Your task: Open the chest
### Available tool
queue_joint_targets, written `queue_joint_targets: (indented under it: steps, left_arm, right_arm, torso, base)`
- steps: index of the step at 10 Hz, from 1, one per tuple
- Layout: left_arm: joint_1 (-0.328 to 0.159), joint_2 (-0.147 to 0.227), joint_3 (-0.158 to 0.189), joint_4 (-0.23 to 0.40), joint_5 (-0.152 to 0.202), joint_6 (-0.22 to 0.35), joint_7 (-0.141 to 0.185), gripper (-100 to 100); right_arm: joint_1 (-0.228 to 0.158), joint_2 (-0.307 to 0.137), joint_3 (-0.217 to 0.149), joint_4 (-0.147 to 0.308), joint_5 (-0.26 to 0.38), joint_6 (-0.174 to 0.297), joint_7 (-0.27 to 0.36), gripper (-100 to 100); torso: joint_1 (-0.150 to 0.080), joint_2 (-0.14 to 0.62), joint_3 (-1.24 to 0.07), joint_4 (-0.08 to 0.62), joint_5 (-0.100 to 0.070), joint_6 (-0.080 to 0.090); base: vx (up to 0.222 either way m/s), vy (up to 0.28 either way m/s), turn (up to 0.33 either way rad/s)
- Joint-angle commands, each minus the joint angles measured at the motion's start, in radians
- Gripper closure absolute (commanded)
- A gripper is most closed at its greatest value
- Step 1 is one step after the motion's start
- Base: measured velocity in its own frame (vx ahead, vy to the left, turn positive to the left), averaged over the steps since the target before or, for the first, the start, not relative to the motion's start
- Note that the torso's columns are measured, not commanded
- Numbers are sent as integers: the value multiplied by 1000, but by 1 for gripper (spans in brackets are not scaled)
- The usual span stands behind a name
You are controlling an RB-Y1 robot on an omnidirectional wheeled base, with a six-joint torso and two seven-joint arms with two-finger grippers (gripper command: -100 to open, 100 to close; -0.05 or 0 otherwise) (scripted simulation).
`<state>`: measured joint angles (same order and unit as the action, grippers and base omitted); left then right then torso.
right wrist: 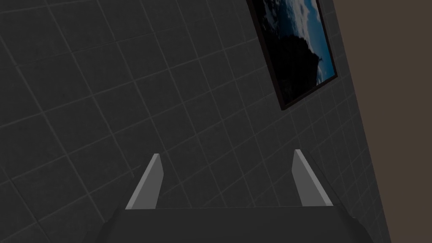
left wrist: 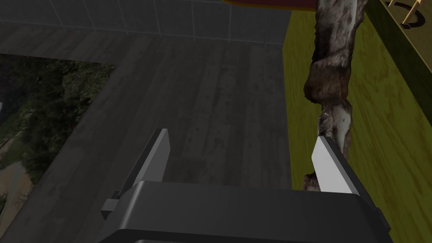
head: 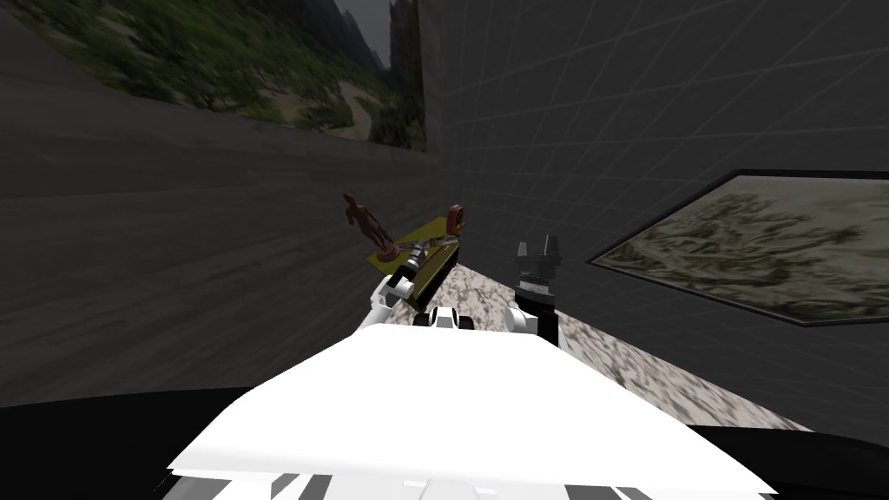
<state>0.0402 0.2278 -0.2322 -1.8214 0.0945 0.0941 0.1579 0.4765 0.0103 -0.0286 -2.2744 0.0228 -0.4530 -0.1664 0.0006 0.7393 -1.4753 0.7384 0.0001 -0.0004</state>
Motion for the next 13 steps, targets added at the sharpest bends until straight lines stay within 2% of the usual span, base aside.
queue_joint_targets:
  steps: [1,2,3,4,7,8,10,11,13]
  left_arm:
    - [-66,13,-26,66,28,77,14,-100]
    - [-66,13,-26,66,28,86,14,-100]
    - [-96,22,-39,100,42,122,21,-100]
    - [-96,22,-39,100,42,122,21,-100]
    - [-188,57,-75,200,83,218,41,-100]
    - [-188,57,-75,208,83,231,41,-100]
    - [-248,83,-99,281,109,291,54,-100]
    - [-248,83,-99,281,109,302,54,-100]
    - [-304,109,-121,341,134,368,66,-100]
  right_arm:
    - [0,0,0,0,0,0,0,0]
    - [0,0,0,0,0,0,0,0]
    - [0,0,0,0,0,0,0,0]
    - [0,0,0,0,0,0,0,0]
    - [0,0,0,0,0,0,0,0]
    - [0,0,0,0,0,0,0,0]
    - [0,0,0,0,0,0,0,0]
    - [0,0,0,0,0,0,0,0]
    - [0,0,0,0,0,0,0,0]
  torso:
    - [-1,-1,0,0,0,1]
    - [-1,-2,-1,-1,0,1]
    - [0,-1,0,0,0,0]
    - [0,0,0,0,0,0]
    - [-1,-1,-1,0,0,1]
    - [-3,-5,-3,-1,-1,1]
    - [-1,-3,-2,-1,0,0]
    - [0,-1,-1,0,0,1]
    - [1,2,1,1,0,0]
  base:
    - [44,-20,-125]
    - [19,-13,-18]
    - [1,-10,-35]
    - [-2,-4,-45]
    - [18,-15,-135]
    - [121,-41,-140]
    - [85,-32,-92]
    - [53,-4,-58]
    - [33,-5,-90]
